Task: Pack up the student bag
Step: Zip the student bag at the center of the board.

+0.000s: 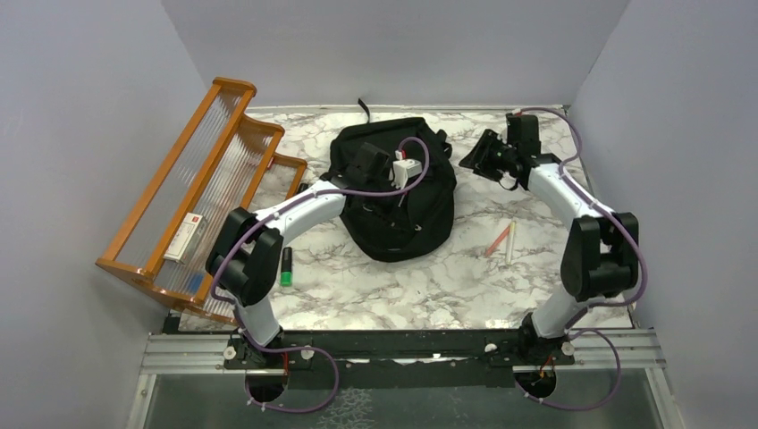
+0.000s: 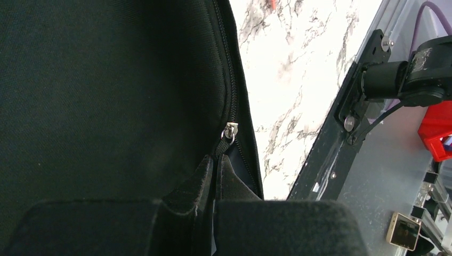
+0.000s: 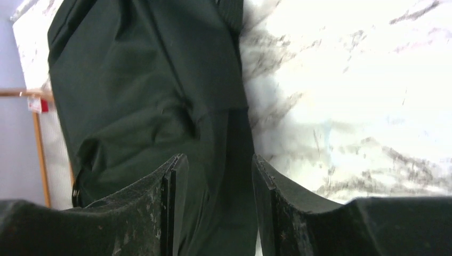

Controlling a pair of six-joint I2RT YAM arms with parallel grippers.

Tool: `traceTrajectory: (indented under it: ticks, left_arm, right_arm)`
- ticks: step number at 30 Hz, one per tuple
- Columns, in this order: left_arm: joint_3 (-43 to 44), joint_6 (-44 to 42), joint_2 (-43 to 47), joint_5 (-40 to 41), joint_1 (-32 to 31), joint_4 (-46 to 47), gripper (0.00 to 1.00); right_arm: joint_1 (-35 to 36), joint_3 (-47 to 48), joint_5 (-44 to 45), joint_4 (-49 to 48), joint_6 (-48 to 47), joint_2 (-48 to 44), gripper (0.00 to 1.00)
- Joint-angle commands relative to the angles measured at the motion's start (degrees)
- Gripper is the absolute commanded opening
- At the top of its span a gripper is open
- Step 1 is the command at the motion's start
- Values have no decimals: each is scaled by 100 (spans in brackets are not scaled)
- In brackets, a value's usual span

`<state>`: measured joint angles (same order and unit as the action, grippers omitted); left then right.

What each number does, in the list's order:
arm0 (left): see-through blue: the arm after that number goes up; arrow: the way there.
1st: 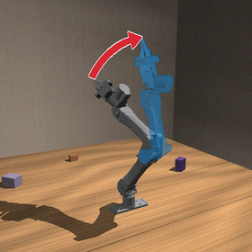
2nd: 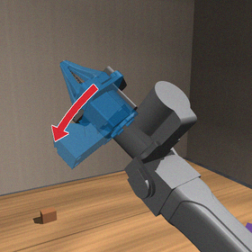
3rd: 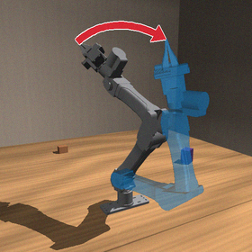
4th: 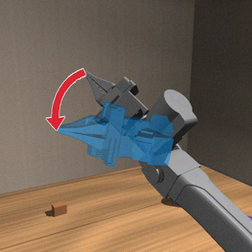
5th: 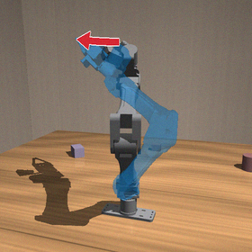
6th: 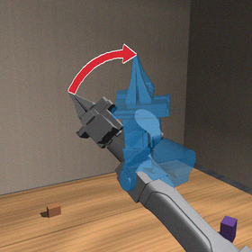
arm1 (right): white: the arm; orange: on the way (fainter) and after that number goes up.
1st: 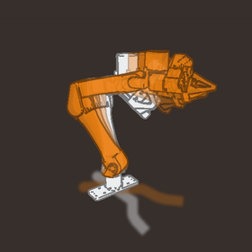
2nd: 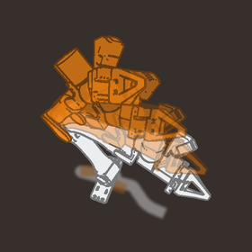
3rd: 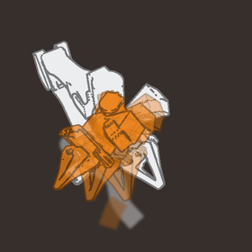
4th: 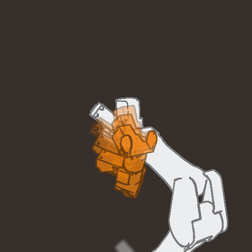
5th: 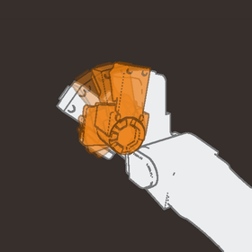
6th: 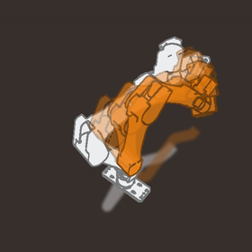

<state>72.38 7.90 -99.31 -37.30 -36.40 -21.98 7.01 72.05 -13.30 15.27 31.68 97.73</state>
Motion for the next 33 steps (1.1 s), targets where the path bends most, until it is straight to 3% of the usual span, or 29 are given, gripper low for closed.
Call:
traceTrajectory:
  ticks: [1, 9, 23, 29, 33]
  left_arm:
    - [307, -76, -141, -270, -24, 141, 0]
    - [507, -78, -306, -435, -32, 176, 0]
    - [555, -79, -417, -504, -94, 168, 0]
    - [596, -75, -481, -533, -97, 169, 0]
    - [634, -65, -511, -549, -99, 170, 0]
  right_arm:
    - [35, -621, -542, 169, 386, -816, 54]
    - [490, -1625, -878, 55, 1375, -1776, 61]
    - [1165, -2001, -871, -231, 1807, -1492, 60]
    - [1312, -1989, -844, -362, 1847, -1346, 53]
    - [1312, -1972, -697, -359, 1707, -1300, 34]
